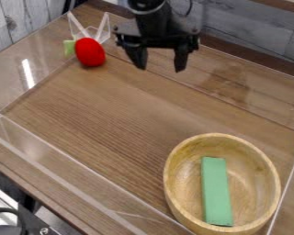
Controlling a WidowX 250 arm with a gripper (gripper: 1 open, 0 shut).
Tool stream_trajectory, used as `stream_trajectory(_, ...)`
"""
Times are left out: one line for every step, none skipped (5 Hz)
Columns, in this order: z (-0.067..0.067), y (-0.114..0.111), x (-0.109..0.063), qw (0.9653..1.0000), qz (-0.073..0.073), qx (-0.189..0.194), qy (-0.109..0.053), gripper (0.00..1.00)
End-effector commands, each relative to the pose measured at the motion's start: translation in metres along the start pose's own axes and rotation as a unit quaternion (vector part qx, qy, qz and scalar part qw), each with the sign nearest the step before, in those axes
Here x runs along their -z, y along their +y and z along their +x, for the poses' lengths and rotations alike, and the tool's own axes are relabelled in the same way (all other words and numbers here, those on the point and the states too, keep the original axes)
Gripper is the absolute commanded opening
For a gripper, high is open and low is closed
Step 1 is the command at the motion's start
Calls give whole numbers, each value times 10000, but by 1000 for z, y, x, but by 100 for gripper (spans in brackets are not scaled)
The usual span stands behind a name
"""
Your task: Put the green stick in the brown bowl
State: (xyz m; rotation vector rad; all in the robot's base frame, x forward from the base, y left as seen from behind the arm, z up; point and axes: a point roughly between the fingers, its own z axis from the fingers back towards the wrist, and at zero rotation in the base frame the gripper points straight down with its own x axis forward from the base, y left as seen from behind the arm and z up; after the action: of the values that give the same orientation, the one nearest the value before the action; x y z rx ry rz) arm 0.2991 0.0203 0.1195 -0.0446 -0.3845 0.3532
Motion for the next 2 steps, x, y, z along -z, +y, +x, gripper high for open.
stream_trajectory(20, -8, -13, 9992, -175, 216, -283, 100)
stream_trajectory(19, -15, -4, 9984, -215, 470, -214, 100)
